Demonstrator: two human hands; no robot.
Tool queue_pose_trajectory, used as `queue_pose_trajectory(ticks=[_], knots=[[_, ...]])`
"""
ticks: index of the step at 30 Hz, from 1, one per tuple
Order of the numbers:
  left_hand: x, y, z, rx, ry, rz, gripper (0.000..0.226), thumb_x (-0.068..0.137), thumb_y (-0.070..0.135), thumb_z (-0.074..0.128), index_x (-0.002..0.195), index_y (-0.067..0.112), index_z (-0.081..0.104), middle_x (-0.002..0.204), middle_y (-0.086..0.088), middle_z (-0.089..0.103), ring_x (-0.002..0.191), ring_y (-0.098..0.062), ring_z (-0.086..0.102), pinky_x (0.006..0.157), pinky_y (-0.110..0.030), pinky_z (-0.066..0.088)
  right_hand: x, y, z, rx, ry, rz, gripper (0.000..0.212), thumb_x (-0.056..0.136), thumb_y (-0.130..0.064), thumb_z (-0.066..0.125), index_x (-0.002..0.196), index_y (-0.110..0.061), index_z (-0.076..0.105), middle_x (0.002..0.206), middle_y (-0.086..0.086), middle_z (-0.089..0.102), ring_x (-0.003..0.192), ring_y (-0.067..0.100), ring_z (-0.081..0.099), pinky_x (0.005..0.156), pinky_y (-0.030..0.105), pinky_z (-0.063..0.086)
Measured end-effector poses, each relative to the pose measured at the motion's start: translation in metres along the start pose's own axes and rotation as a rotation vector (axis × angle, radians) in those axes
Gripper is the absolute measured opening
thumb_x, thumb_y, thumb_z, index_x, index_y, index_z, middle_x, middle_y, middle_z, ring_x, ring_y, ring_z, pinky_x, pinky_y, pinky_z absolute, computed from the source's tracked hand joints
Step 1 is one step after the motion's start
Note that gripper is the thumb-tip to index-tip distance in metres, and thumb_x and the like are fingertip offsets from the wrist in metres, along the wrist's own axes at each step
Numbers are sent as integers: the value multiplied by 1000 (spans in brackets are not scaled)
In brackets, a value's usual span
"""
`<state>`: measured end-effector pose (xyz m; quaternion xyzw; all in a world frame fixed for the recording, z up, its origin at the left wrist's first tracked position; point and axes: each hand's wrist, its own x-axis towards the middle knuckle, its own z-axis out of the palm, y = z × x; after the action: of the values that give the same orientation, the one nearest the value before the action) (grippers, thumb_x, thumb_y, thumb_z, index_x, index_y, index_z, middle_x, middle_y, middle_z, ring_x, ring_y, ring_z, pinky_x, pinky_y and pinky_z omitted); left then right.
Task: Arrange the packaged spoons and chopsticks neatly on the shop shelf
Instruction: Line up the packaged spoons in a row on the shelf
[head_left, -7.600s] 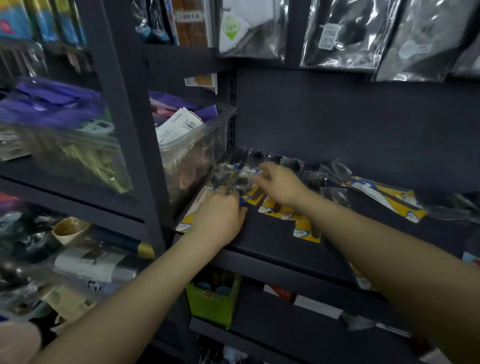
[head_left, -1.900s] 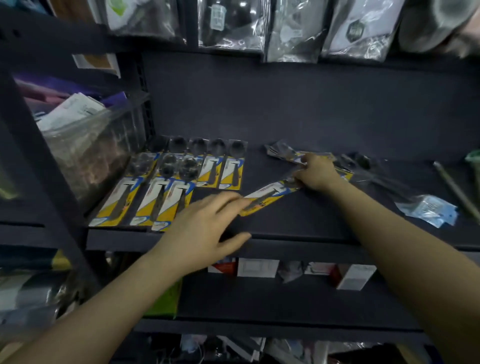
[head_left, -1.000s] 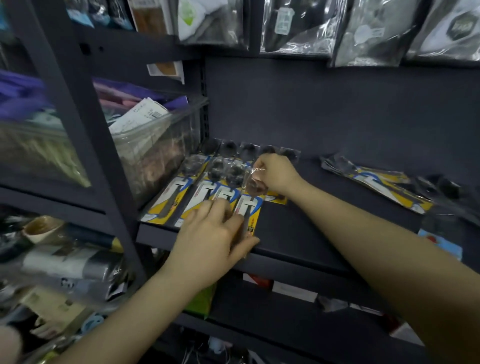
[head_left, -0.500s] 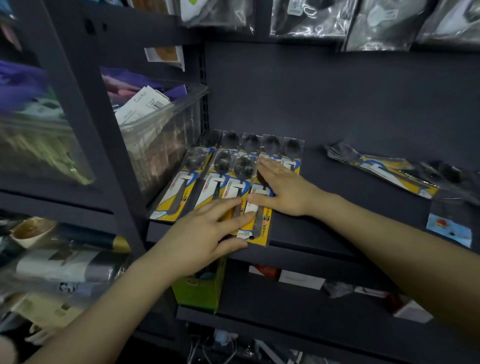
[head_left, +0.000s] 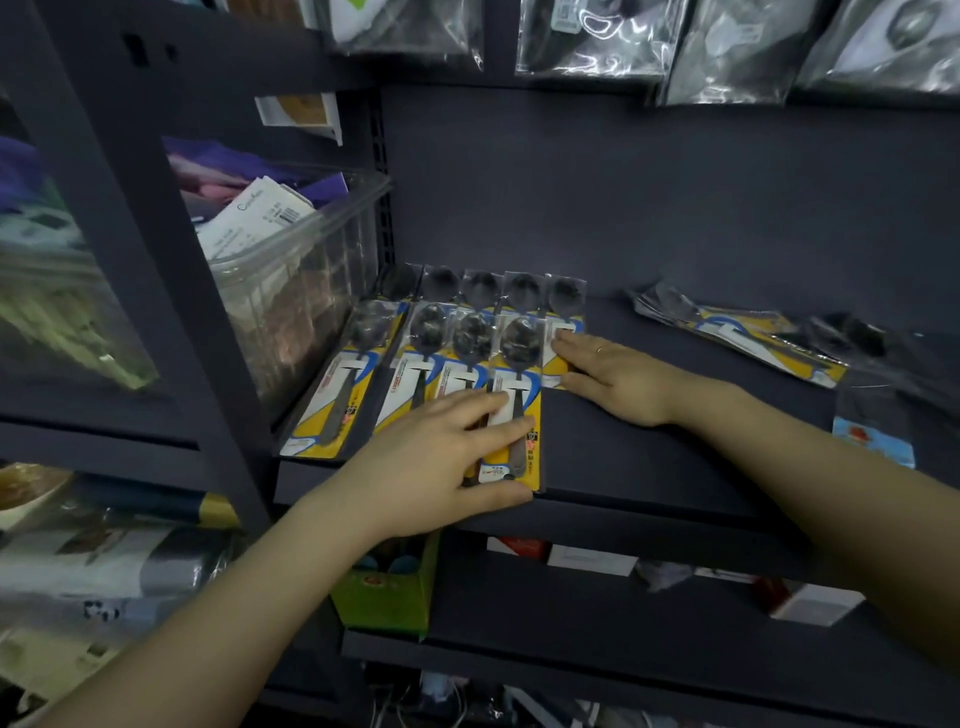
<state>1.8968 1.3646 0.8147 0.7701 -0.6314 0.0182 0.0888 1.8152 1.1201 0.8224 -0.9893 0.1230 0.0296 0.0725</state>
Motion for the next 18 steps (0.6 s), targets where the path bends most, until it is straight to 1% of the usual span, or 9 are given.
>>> queue_pose_trajectory(ticks=[3,5,6,8,11,12,16,17,18], knots=[[4,5,-9,9,5,2,76,75,76,24,141,39,25,149,11,25,136,-9,20,109,-27,23,-6,4,-2,93,25,-13,55,99,-38,30,148,-20,14,158,-3,6,145,11,4,114,21,1],[10,11,-24,13,60,6,84,69,81,18,139,36,31,144,11,34,132,-9,27,108,-28,26,-12,11,-11,254,230,7,50,99,-31,36,145,-14,27,155,3,21,143,16,17,110,15,6],[15,14,-32,6,107,5,84,69,79,17,138,34,33,142,10,37,131,-10,32,107,-30,29,-15,19,-19,291,371,47,46,98,-26,40,141,-10,36,150,8,34,139,21,29,106,14,14],[30,21,-45,-13,213,2,74,76,71,24,134,30,41,135,8,47,123,-14,44,99,-33,40,-18,50,-35,220,488,184,37,97,-22,44,129,-3,49,134,18,51,125,33,46,97,23,28],[61,37,-48,-69,281,-7,44,86,50,44,121,26,53,115,7,59,105,-16,57,82,-33,49,-23,99,-49,27,233,495,44,96,-34,42,129,-6,47,134,21,50,121,37,48,101,38,38],[73,43,-45,-122,278,-4,37,86,43,49,116,23,56,109,5,62,100,-17,59,81,-33,49,-24,111,-50,-8,169,528,45,95,-33,44,130,-6,46,135,21,49,121,36,48,101,40,38],[124,59,-27,-391,242,-106,26,86,27,58,107,14,63,97,-3,67,71,-9,60,70,-21,49,-22,128,-60,22,154,458,38,87,-27,60,116,-3,56,122,20,58,105,31,55,82,32,39],[136,63,-22,-476,213,-167,27,86,27,59,109,13,62,99,-3,67,70,-7,59,66,-15,47,-22,128,-63,46,137,453,35,84,-27,63,111,-5,59,116,19,61,99,29,56,78,31,39],[148,67,-16,-553,176,-230,30,86,27,59,113,14,60,103,-3,66,77,-8,60,69,-14,46,-21,129,-64,66,122,451,35,82,-28,65,109,-6,61,111,16,62,95,28,57,76,30,39]])
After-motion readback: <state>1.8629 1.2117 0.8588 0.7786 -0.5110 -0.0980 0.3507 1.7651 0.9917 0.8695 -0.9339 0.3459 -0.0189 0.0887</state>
